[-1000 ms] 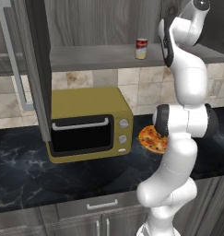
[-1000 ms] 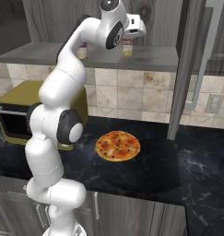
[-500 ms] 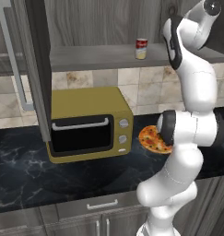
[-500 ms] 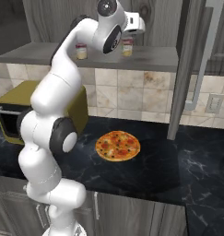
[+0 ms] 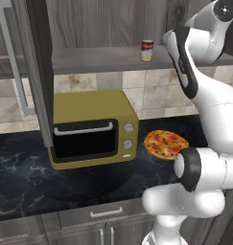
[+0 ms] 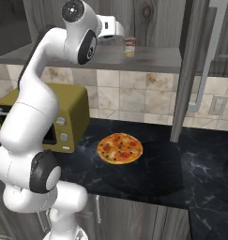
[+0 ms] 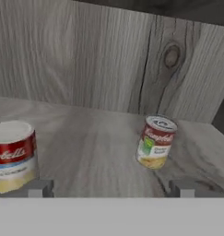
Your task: Restock the canned food cabinet by taking the new fresh canned food from the counter and placing it in the cabinet. Then, take the old canned food from the cabinet and place it on the counter.
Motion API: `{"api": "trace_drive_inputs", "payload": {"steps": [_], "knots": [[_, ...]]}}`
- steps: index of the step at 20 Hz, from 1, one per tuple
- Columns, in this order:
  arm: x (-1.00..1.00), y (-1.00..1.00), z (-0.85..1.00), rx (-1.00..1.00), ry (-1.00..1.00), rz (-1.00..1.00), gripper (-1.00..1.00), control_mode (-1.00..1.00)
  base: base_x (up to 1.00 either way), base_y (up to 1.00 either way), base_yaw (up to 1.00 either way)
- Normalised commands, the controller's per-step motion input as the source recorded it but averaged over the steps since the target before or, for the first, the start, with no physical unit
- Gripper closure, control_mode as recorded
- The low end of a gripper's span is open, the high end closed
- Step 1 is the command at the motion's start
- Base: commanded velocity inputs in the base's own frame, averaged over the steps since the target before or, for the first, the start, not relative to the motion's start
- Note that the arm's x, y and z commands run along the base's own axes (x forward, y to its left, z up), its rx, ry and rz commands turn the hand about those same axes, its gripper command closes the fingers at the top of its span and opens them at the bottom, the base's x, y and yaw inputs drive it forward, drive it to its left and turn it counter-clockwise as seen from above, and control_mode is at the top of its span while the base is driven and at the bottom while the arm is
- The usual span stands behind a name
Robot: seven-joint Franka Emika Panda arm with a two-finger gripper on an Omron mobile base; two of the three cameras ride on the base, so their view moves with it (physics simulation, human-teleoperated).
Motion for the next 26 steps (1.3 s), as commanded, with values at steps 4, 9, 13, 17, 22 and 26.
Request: {"api": "trace_drive_inputs", "payload": {"steps": [4,9,13,17,22,26], "knots": [[-0.6,0.68,0.0,0.04,0.15,-0.04,-1.0,-1.0,0.0,0.0,0.0],[-0.05,0.37,-0.07,0.24,0.2,-0.19,-1.0,-1.0,0.0,0.0,0.0],[0.0,0.05,-0.1,0.36,0.1,-0.18,-1.0,-1.0,0.0,0.0,0.0],[0.01,0.0,0.0,0.1,-0.01,0.0,-1.0,-1.0,0.0,0.0,0.0],[0.23,0.09,-0.09,-0.04,0.0,0.02,-1.0,-1.0,0.0,0.0,0.0],[0.28,0.12,-0.13,-0.11,0.0,0.08,-1.0,-1.0,0.0,0.0,0.0]]}}
